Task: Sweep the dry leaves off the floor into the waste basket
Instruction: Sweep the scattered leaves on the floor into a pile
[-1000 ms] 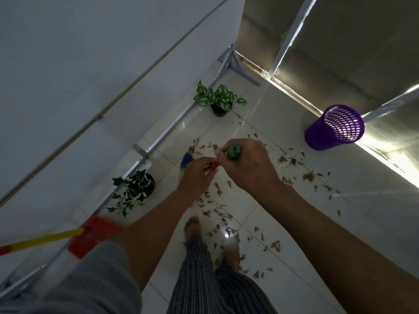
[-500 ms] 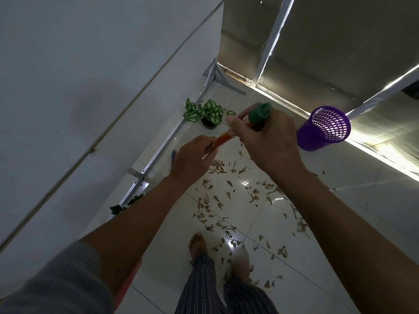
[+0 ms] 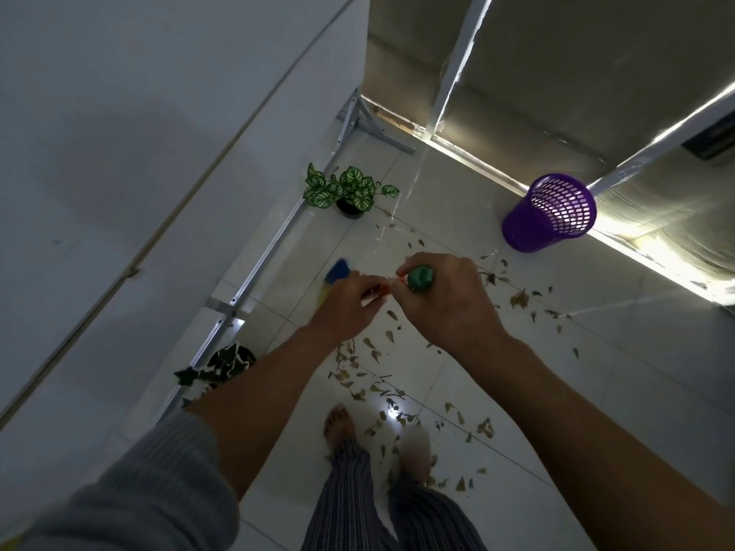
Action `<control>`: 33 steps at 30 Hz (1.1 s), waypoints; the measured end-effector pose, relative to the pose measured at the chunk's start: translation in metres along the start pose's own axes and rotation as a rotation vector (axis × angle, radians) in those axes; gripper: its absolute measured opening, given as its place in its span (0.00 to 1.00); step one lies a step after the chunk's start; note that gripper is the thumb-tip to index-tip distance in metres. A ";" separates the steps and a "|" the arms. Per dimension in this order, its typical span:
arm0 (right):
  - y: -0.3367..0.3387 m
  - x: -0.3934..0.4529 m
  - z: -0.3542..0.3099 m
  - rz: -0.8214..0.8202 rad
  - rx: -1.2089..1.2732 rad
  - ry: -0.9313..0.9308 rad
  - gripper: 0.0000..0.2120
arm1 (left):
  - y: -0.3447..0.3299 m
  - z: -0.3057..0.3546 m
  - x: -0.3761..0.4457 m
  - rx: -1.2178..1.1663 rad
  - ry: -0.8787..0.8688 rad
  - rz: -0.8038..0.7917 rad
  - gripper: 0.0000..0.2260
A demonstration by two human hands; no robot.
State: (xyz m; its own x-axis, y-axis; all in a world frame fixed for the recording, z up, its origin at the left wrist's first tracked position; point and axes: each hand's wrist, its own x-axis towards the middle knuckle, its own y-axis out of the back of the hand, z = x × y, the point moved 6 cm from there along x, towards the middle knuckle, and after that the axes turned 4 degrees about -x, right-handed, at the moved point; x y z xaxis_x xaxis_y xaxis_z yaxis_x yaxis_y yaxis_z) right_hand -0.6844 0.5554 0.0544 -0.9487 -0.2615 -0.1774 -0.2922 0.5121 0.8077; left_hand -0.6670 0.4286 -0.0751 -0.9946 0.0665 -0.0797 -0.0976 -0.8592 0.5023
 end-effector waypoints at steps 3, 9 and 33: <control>0.024 0.002 -0.014 0.123 0.038 0.071 0.07 | 0.012 0.018 0.005 -0.015 -0.058 0.044 0.09; 0.066 0.006 -0.032 0.211 0.101 0.248 0.15 | 0.036 0.048 0.022 0.045 -0.196 0.163 0.07; 0.170 0.092 0.073 -0.241 0.099 0.527 0.05 | -0.052 0.132 0.125 0.099 -0.164 0.191 0.04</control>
State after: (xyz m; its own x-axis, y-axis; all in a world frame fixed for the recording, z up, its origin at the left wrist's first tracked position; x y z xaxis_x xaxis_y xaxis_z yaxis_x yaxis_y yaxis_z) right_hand -0.8300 0.6779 0.1346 -0.6737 -0.7386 -0.0258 -0.5264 0.4550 0.7182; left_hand -0.7908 0.5487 0.0022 -0.9869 -0.0043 0.1611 0.0978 -0.8107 0.5772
